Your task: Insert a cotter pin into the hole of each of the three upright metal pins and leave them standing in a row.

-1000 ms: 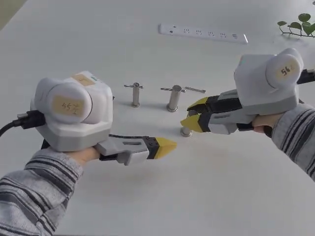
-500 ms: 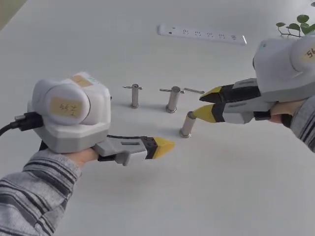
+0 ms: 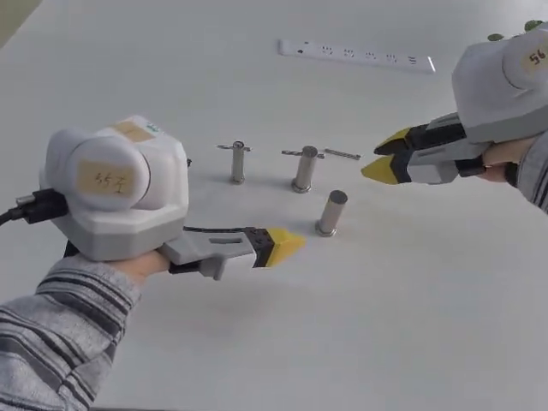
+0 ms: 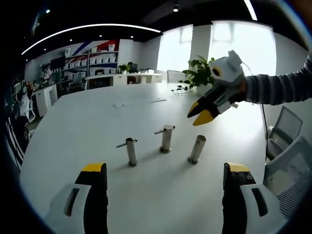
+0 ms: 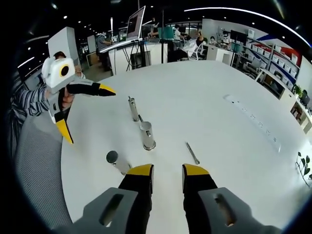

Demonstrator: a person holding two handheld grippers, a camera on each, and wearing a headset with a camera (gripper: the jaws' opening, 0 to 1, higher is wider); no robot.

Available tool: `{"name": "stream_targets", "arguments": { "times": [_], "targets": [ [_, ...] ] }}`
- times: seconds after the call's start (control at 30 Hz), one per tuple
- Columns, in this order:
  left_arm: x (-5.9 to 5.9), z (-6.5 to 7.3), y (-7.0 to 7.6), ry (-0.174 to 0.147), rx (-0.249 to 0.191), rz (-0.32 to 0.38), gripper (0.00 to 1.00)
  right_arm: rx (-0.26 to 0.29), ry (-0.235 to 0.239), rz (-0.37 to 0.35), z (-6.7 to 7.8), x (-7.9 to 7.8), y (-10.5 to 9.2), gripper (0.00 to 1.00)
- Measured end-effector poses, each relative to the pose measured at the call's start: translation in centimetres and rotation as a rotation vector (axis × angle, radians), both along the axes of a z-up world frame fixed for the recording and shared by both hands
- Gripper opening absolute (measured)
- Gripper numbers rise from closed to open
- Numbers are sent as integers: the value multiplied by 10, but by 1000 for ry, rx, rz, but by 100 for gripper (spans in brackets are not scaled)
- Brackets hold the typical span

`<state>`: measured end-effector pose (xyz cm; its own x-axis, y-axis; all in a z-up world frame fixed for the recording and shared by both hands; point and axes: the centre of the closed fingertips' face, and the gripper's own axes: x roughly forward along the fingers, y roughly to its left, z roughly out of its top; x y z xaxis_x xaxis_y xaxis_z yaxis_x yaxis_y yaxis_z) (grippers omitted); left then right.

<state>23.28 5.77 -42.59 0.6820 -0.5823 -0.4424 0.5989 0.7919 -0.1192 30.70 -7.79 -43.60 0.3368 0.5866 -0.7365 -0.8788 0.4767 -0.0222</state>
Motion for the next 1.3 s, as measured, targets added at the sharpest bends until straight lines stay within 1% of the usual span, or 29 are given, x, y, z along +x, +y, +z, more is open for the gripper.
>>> {"name": "stream_targets", "arguments": {
  "times": [0.1, 0.13, 0.23, 0.33, 0.47, 0.53, 0.63, 0.73, 0.93, 1.1, 1.13, 1.23, 1.3],
  "targets": [
    [0, 0, 0, 4, -2, 1, 99, -28, 11, -3, -6, 7, -3, 18],
    [0, 0, 0, 4, -2, 2, 99, -49, 11, -4, -10, 11, -5, 18],
    [1, 1, 0, -1, -3, 2, 99, -69, 11, 0, -16, 19, -4, 17],
    [1, 1, 2, -1, 2, 7, 99, -106, 10, 5, -24, 26, -5, 16],
    [2, 1, 5, 0, -2, 21, 99, -110, 9, 10, -29, 34, 0, 12],
    [2, 1, 6, 3, -3, 22, 99, -139, 3, 24, -32, 39, -1, 12],
    [2, 1, 5, 4, -6, 19, 99, -151, 14, 28, -35, 44, 0, 11],
    [1, 0, 3, 5, -7, 13, 99, -154, 35, 39, -37, 44, 1, 10],
    [0, 0, 3, 12, -13, 8, 98, -184, 61, 60, -44, 46, 4, 9],
    [1, 0, 5, 14, -16, 17, 98, -222, 89, 81, -52, 44, 6, 7],
    [1, 0, 6, 13, -16, 18, 98, -230, 96, 87, -51, 42, 5, 6],
    [1, 1, 6, 14, -19, 19, 98, -245, 93, 93, -50, 42, 8, 3],
    [1, 0, 5, 14, -18, 17, 98, -266, 86, 118, -49, 39, 9, 2]
  ]
}}
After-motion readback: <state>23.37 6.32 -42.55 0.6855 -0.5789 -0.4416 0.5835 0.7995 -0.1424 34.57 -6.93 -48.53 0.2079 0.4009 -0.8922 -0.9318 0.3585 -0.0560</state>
